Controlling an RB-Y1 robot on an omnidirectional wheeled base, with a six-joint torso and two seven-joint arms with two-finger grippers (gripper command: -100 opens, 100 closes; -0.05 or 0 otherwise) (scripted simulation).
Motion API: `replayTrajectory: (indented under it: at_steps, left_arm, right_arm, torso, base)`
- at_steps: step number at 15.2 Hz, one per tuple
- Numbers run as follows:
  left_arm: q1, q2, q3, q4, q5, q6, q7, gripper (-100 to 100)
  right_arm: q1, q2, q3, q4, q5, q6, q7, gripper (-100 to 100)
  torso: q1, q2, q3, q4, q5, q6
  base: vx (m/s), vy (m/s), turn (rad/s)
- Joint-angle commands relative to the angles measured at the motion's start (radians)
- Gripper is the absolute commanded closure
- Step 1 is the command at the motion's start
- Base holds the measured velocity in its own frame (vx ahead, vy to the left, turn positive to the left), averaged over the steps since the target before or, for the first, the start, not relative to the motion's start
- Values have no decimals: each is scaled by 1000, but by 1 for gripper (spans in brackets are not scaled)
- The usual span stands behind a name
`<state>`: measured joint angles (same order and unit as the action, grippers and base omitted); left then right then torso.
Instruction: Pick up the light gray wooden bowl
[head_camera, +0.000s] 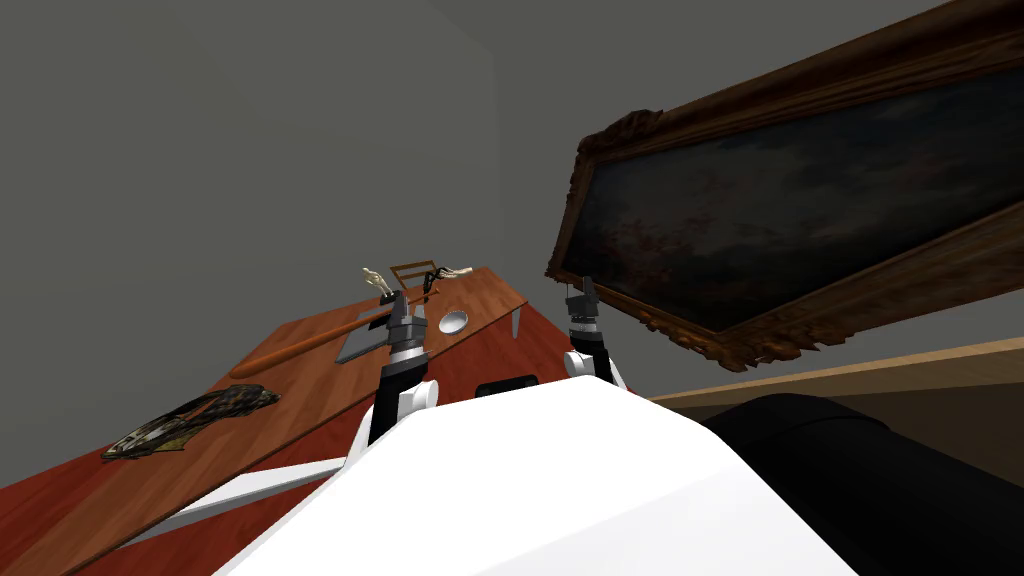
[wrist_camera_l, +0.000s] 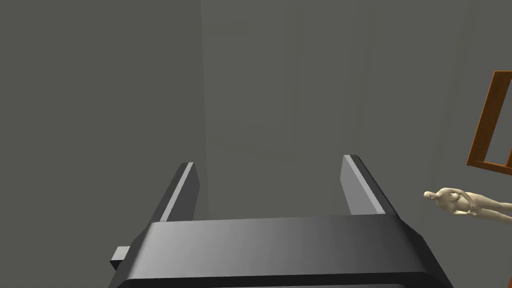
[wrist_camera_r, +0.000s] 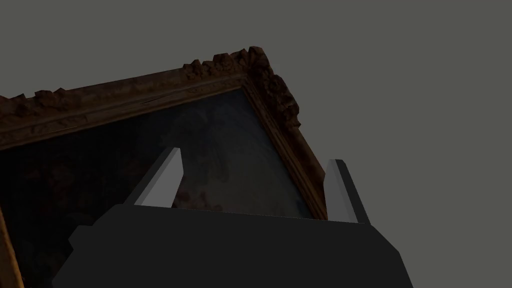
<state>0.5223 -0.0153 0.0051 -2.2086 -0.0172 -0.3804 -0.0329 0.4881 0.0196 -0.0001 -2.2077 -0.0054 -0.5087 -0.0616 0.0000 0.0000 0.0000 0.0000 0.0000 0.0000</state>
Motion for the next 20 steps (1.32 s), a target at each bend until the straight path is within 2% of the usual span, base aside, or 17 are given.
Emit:
replayTrajectory:
  at_steps: [1, 2, 3, 5, 6, 9, 10, 11, 14, 15, 20]
  left_arm:
    - [-2, 38, 2, 3, 2, 13, 0, -100]
    - [-4, 63, 3, 6, 4, 27, -1, -100]
    - [-4, 64, 3, 6, 4, 27, -1, -100]
    - [-10, 116, 8, 15, 10, 67, -2, -100]
    - [-10, 117, 8, 15, 10, 67, -2, -100]
    - [-23, 187, 18, 35, 23, 146, -5, -100]
    - [-23, 187, 18, 35, 23, 156, -5, -100]
    - [-28, 207, 22, 43, 28, 183, -6, -100]
    - [-34, 227, 26, 52, 34, 231, -8, -100]
    - [-40, 245, 31, 61, 40, 262, -10, -100]
    - [-53, 277, 40, 82, 53, 364, -13, -100]
  right_arm:
    - [0, 0, 0, 0, 0, 0, 0, 0]
    - [0, 0, 0, 0, 0, 0, 0, 0]
    - [0, 0, 0, 0, 0, 0, 0, 0]
    - [0, 0, 0, 0, 0, 0, 0, 0]
    - [0, 0, 0, 0, 0, 0, 0, 0]
    - [0, 0, 0, 0, 0, 0, 0, 0]
    - [0, 0, 0, 0, 0, 0, 0, 0]
    - [0, 0, 0, 0, 0, 0, 0, 0]
    - [0, 0, 0, 0, 0, 0, 0, 0]
    - [0, 0, 0, 0, 0, 0, 0, 0]
    - [0, 0, 0, 0, 0, 0, 0, 0]
  torso:
    - [0, 0, 0, 0, 0, 0]
    - [0, 0, 0, 0, 0, 0]
    - [0, 0, 0, 0, 0, 0]
    - [0, -1, 0, 0, 0, 0]
    - [1, -1, 0, 0, 0, 0]
    - [1, -1, -1, 0, 0, 0]
    - [1, -2, -1, 0, 0, 0]
    - [1, -2, -1, 0, 0, 0]
    - [0, -2, -1, 0, 0, 0]
    - [0, -2, -1, 0, 0, 0]
    - [0, -2, -1, -1, 0, 0]
  base:
    - [2, 0, -11]
    - [7, -1, -24]
    - [9, 0, -18]
    - [11, 1, -26]
    - [14, 1, -23]
    - [21, 0, -43]
    - [26, 1, -47]
    - [26, 1, -47]
    - [21, 2, -33]
    - [22, 1, -35]
    - [26, 1, -47]
